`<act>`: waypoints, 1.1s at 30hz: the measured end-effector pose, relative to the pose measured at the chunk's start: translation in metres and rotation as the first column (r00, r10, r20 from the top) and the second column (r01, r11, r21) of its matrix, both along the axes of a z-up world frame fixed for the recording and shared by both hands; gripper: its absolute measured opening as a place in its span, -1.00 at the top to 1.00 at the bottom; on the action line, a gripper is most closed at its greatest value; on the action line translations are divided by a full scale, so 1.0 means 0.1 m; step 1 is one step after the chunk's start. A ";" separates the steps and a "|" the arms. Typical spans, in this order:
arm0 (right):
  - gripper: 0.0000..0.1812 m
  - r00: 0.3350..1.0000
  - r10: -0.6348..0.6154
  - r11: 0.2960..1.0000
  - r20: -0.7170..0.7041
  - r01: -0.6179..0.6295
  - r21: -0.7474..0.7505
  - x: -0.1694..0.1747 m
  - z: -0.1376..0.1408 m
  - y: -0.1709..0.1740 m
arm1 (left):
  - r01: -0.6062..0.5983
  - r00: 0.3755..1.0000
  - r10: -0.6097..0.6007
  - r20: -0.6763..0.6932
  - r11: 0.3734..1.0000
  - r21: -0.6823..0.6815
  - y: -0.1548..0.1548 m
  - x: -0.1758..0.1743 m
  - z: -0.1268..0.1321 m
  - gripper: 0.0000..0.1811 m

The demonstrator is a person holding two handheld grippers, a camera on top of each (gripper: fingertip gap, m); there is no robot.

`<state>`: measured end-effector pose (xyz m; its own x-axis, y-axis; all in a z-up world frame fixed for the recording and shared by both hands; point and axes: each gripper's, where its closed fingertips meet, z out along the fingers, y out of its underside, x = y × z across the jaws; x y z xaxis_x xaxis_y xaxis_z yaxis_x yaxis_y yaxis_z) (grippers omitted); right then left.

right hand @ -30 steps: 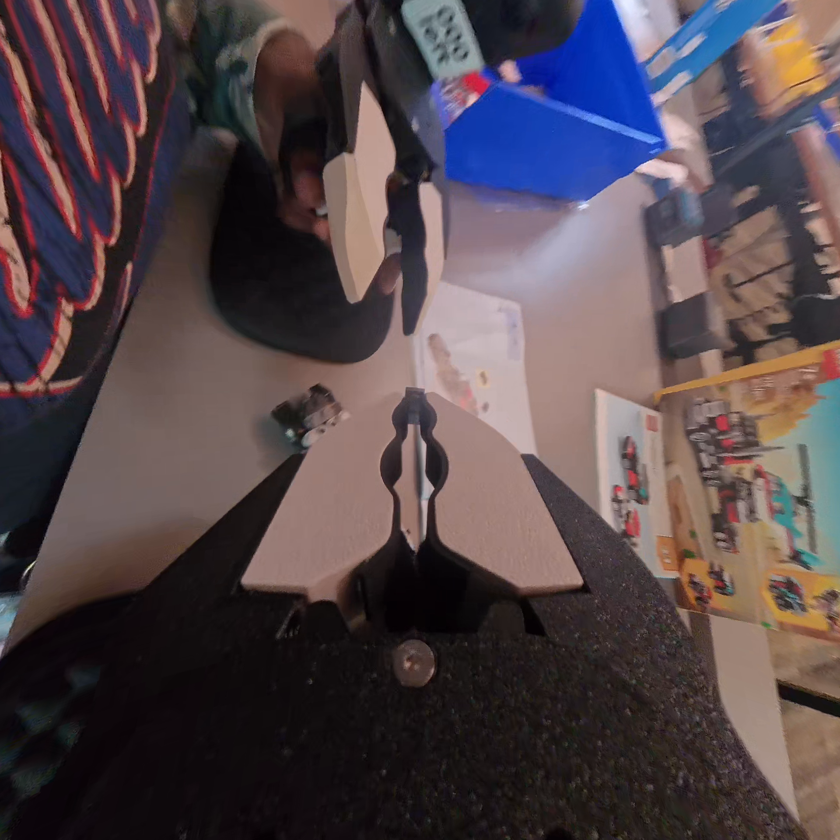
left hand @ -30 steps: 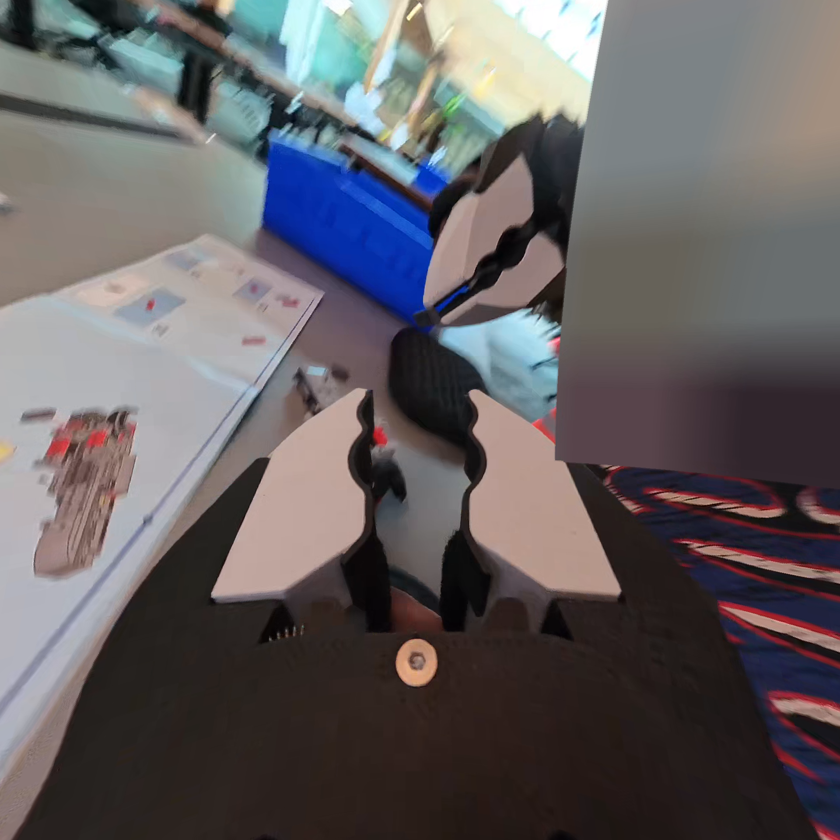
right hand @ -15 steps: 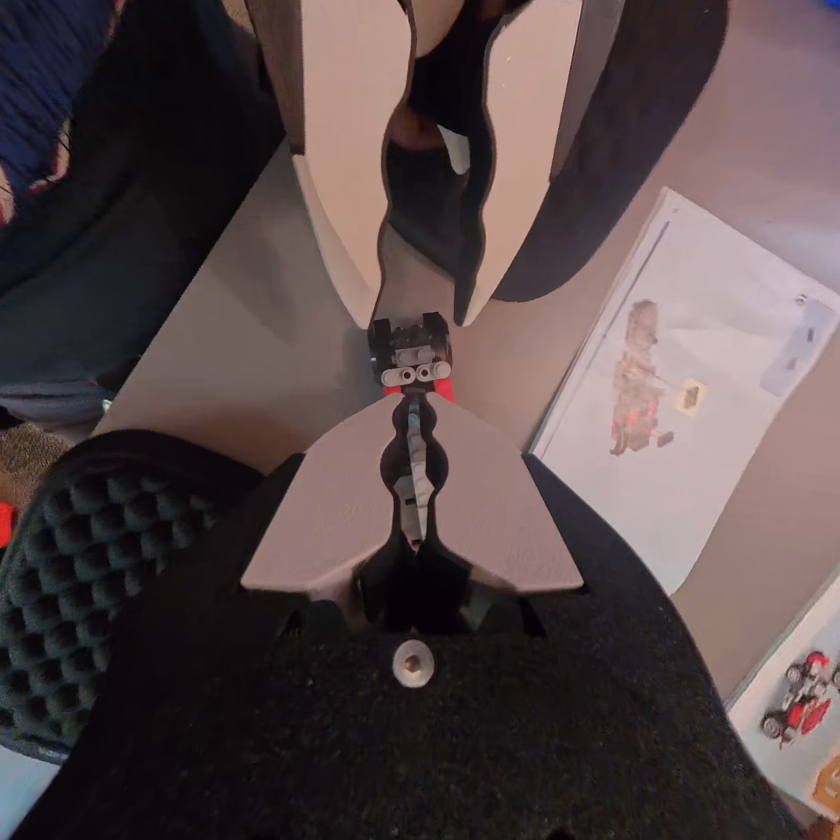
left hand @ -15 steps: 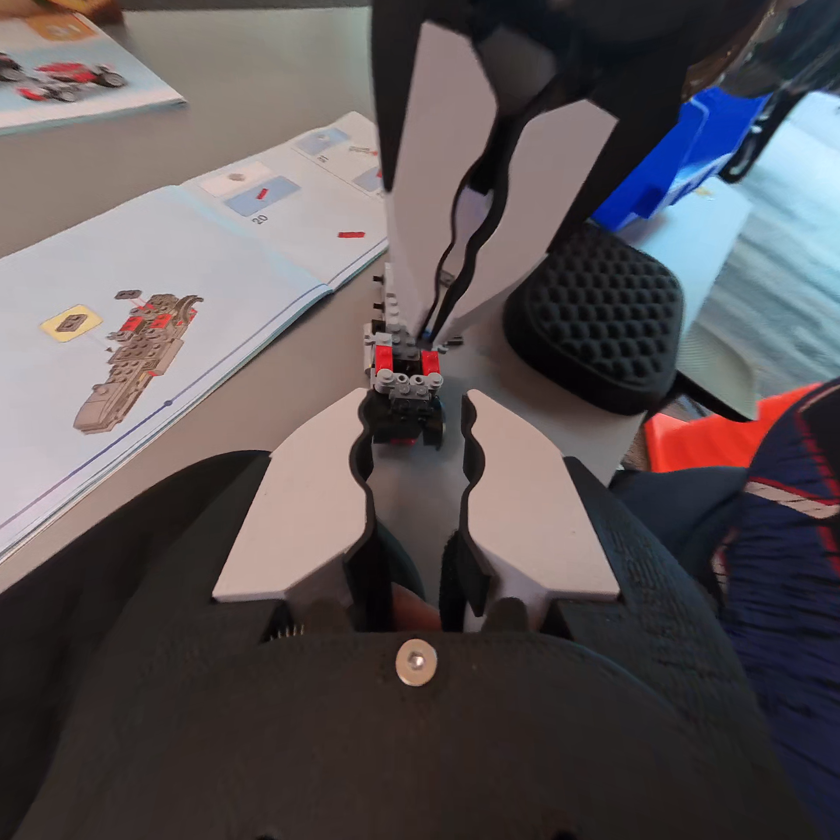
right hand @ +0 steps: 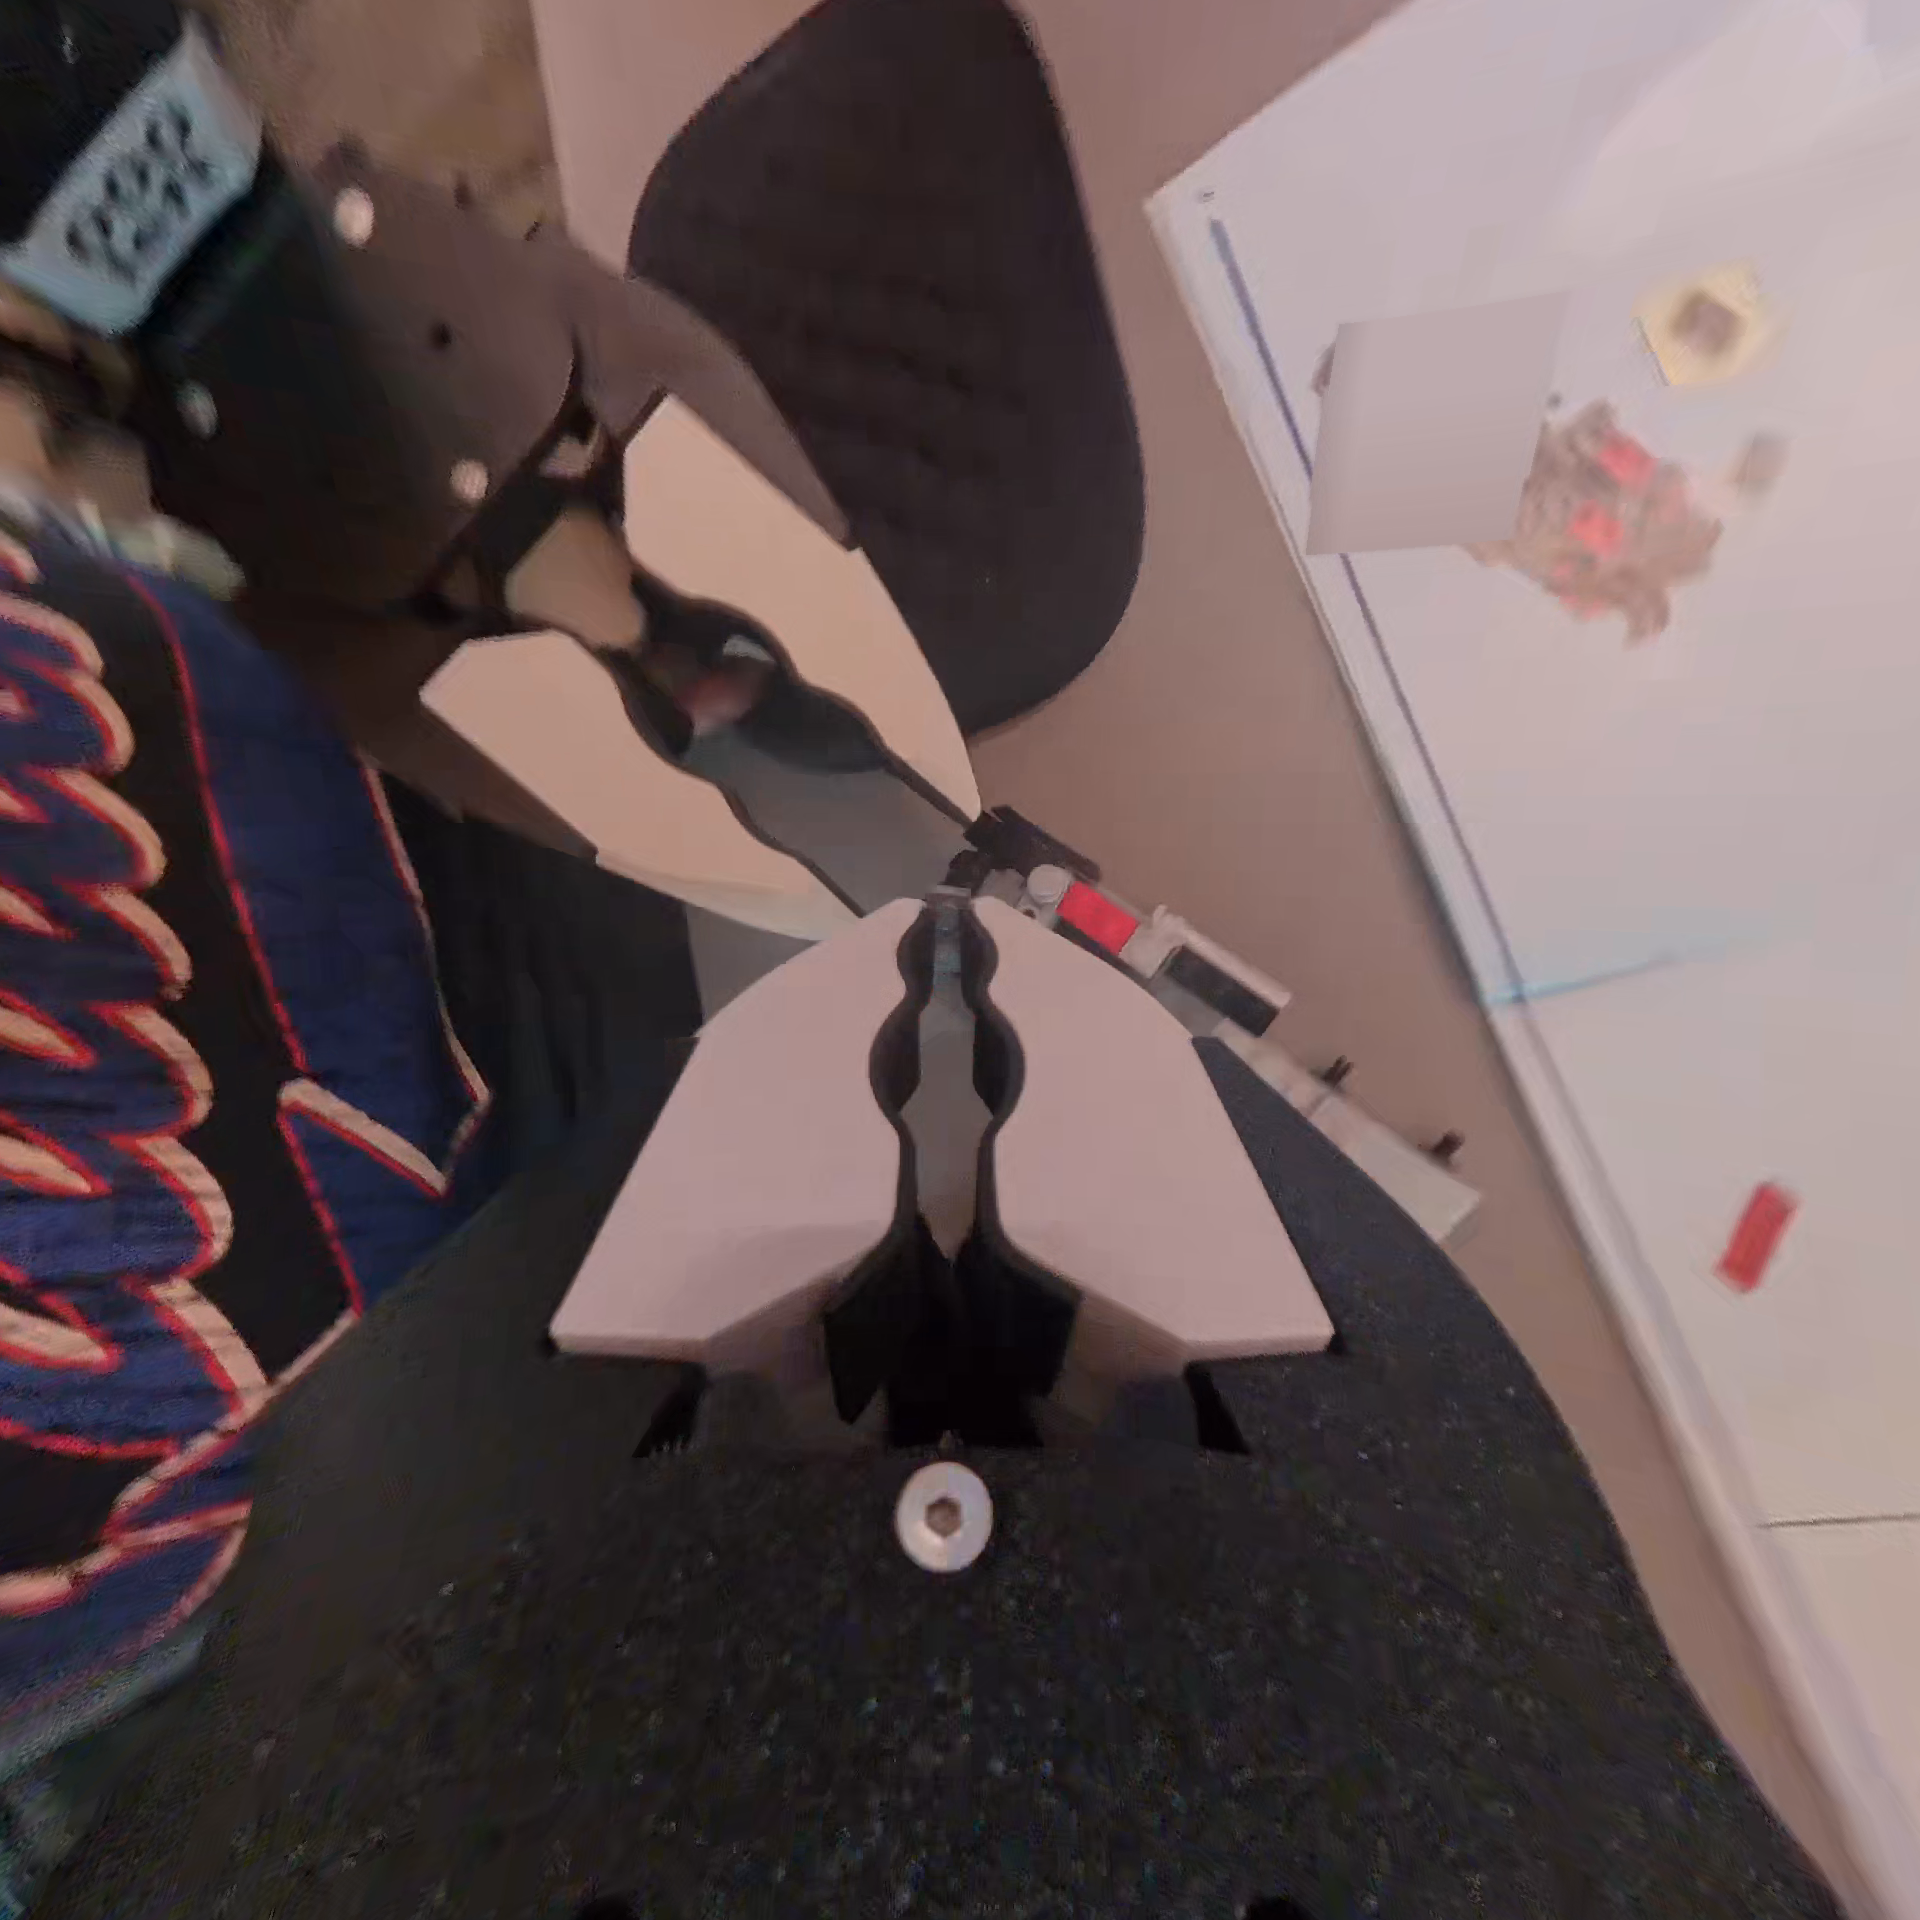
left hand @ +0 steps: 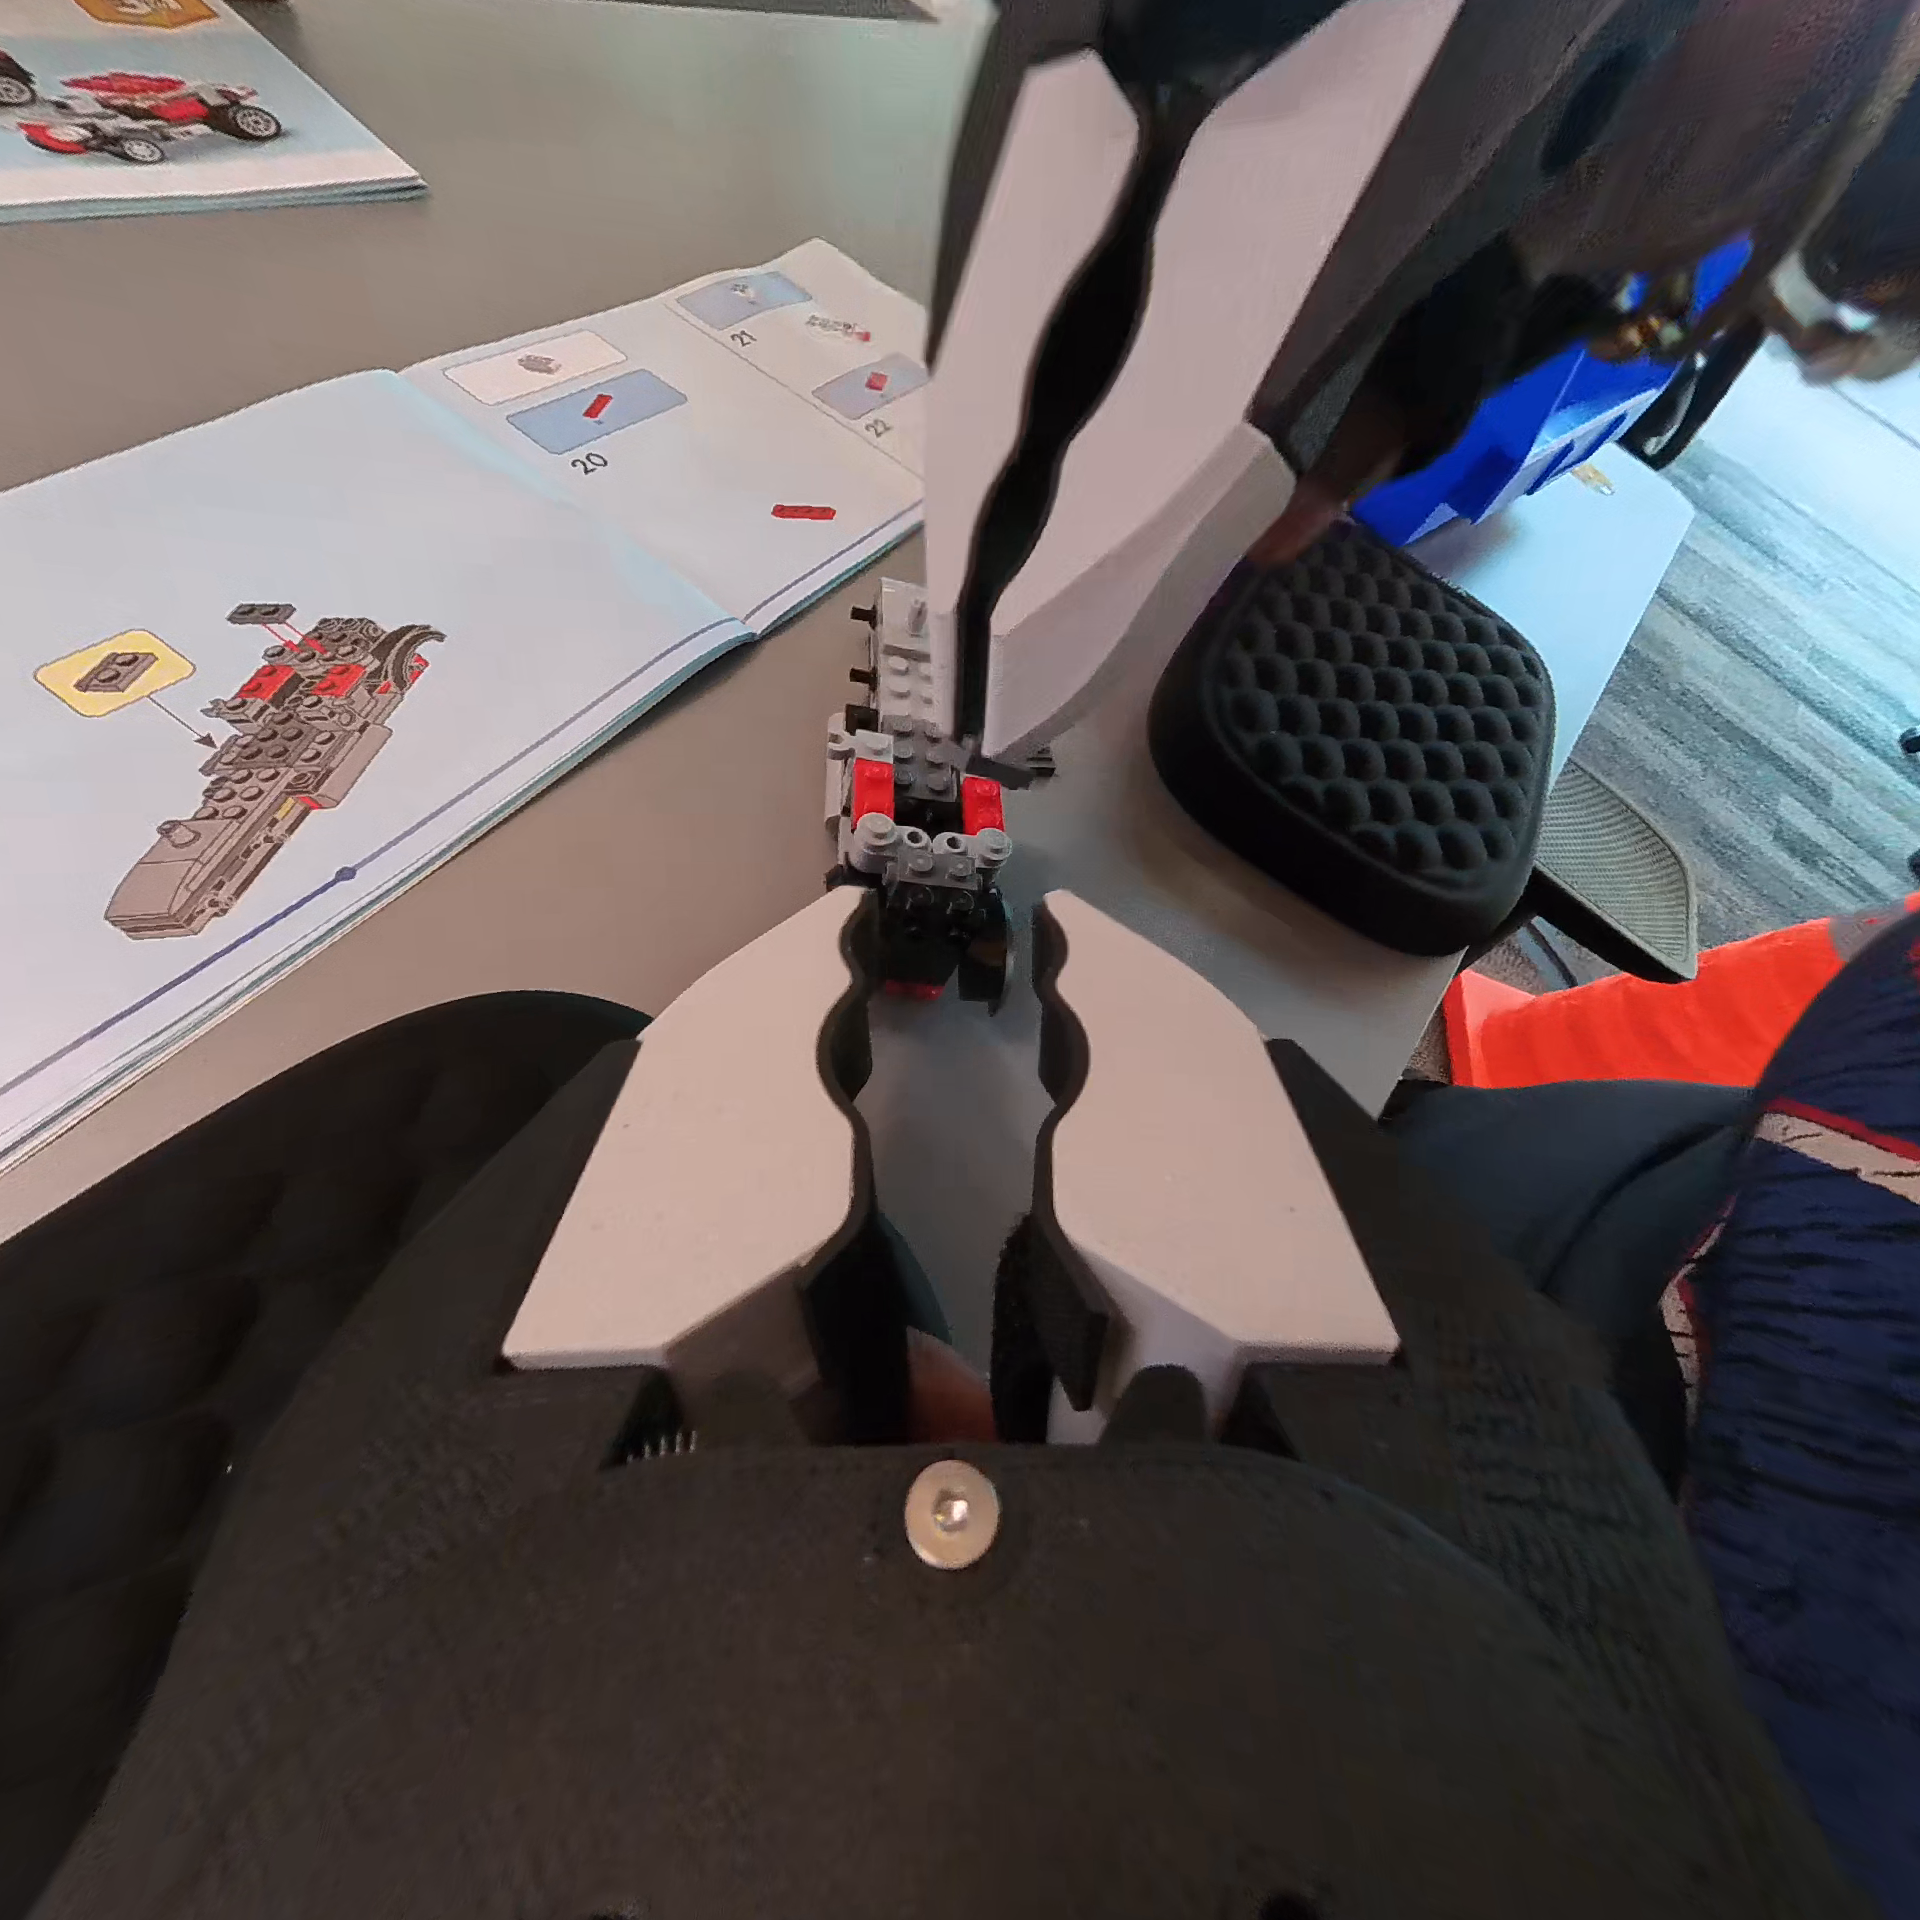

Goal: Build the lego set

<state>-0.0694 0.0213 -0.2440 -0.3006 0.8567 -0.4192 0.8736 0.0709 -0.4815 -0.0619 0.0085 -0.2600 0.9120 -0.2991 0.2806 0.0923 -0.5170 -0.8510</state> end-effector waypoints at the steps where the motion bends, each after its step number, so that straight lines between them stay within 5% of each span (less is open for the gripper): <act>1: 0.95 0.997 -0.080 0.996 0.004 0.080 -0.026 0.01 -0.01 0.00 | 0.005 1.000 -0.005 0.011 1.000 0.006 0.00 0.00 0.01 0.69; 5: 0.95 0.939 -0.343 0.938 -0.021 0.342 -0.053 0.03 -0.06 0.05 | 0.053 0.997 -0.053 0.061 0.999 0.005 -0.03 0.03 0.02 0.72; 11: 0.95 0.879 -0.471 0.874 -0.078 0.477 0.094 0.04 -0.06 0.10 | 0.079 0.989 -0.078 0.123 0.997 0.000 -0.02 0.01 0.03 0.84; 22: 0.95 0.900 -0.423 0.873 0.100 0.376 0.310 0.02 -0.22 0.12 | 0.065 0.978 -0.069 0.198 0.997 0.028 -0.05 -0.05 0.07 0.67; 33: 0.95 0.890 -0.414 0.873 0.190 0.330 0.358 0.02 -0.27 0.13 | 0.076 0.942 -0.086 0.324 0.996 0.043 -0.08 -0.10 0.15 0.67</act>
<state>-0.0671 0.0345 -0.2714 0.1468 0.9801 -0.1333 0.9523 -0.1765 -0.2490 -0.0721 0.0006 -0.2451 0.7446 -0.3811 0.5480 0.3256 -0.5093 -0.7966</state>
